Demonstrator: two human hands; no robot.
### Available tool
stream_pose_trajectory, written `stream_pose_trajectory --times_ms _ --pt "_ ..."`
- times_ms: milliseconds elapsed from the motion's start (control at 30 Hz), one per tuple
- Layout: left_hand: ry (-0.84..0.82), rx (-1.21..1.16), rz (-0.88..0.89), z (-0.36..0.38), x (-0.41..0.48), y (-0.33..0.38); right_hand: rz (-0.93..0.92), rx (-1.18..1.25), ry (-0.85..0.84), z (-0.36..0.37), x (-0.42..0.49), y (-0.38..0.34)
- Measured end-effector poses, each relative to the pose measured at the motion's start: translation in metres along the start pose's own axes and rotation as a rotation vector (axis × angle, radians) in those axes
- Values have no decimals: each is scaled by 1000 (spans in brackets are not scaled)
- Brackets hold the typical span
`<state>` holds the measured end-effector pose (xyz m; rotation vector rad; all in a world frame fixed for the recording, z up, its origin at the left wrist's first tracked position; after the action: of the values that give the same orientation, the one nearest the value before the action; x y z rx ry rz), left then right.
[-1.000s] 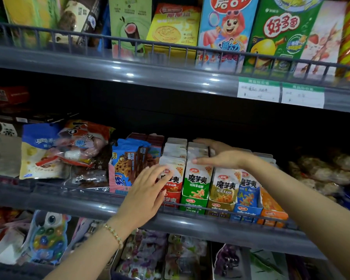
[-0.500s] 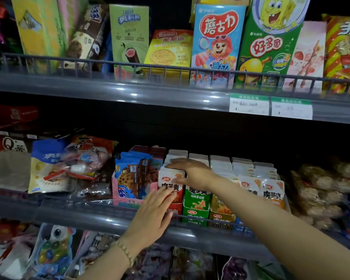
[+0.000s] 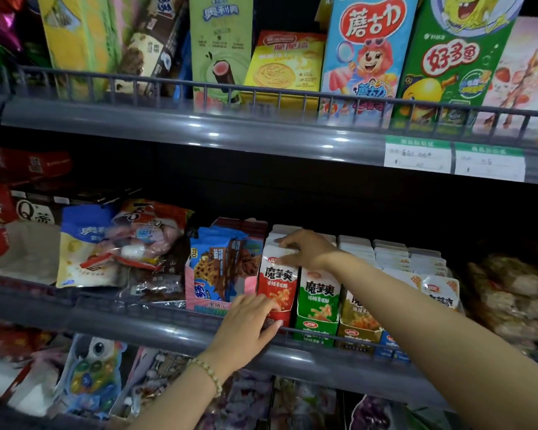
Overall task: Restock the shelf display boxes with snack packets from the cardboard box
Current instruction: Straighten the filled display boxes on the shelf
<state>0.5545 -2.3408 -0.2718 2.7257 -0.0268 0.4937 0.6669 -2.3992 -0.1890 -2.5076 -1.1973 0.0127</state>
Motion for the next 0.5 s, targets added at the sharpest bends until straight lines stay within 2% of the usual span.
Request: stream_pose_trajectory --times_ms 100,267,500 --pt "-17 15 1 0 -2 -1 -18 -119 -123 16 -3 -10" --pt "-26 -65 -15 -6 -3 1 -52 84 8 -15 -23 -10" --pt "37 -102 11 -25 -4 17 -21 75 17 -50 -57 10"
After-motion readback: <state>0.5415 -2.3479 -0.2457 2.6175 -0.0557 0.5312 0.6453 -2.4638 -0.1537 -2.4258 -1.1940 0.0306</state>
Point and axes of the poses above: each hand's wrist, its own x-axis towards the middle knuckle, its own z-axis out of the palm, y = z × x, the point moved 10 cm from there along x, towards the middle knuckle, and after that the axes turned 15 degrees about -z, right-handed, at the moved point
